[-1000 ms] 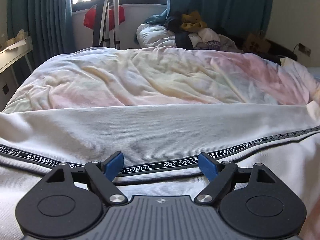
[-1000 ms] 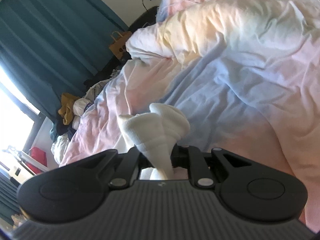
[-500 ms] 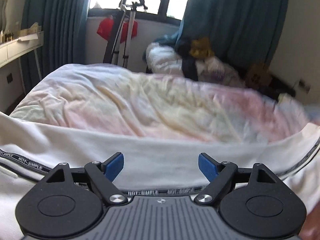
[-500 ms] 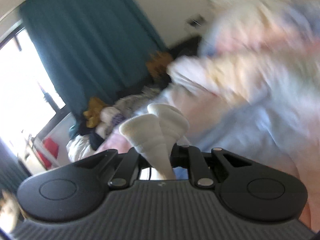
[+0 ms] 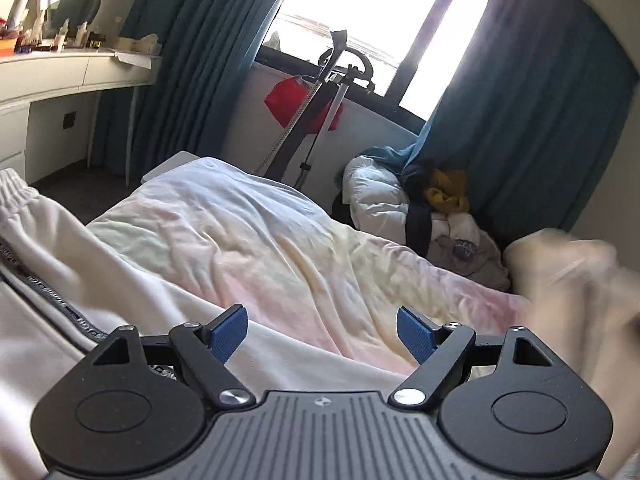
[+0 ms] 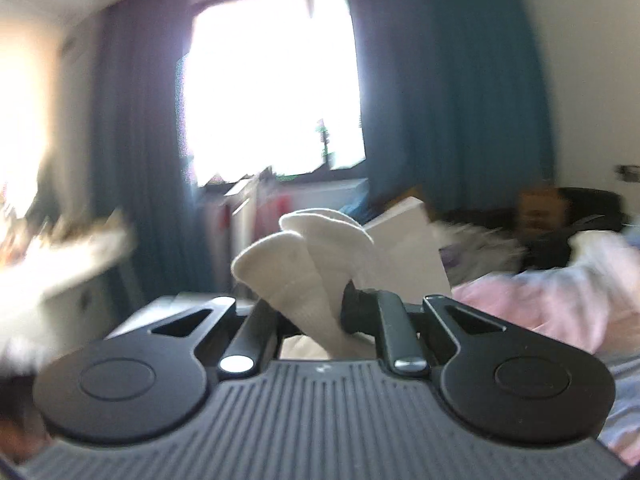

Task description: Fold clothes

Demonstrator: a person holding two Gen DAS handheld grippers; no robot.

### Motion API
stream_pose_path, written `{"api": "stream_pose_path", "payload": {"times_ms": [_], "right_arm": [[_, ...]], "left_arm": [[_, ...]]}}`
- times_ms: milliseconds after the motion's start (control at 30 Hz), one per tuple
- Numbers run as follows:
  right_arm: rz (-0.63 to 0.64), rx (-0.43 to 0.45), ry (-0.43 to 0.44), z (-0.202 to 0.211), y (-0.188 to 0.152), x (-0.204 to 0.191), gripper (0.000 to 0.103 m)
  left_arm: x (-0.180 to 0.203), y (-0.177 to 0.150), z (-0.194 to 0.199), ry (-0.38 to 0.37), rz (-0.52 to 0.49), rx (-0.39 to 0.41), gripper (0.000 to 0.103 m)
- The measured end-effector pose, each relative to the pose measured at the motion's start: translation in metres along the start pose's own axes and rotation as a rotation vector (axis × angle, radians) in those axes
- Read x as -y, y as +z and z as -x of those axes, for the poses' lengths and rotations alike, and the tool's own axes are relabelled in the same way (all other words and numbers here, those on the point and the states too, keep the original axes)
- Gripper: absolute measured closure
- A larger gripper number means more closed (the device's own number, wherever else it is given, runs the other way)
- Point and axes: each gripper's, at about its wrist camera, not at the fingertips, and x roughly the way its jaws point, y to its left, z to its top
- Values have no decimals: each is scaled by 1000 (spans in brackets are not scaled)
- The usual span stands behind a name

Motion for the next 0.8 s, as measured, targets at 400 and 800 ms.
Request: {"api": "stream_pose_path", "payload": {"times_ms": [400,800], "right_arm": [[227,-334,225,-22,-114,-59,90],[171,-237,291,5,-107,-37,90]], "left_arm": [[-19,-19,-18,-248,164,-280,19],[-20,-64,-45,-445,399,-528,19]]}}
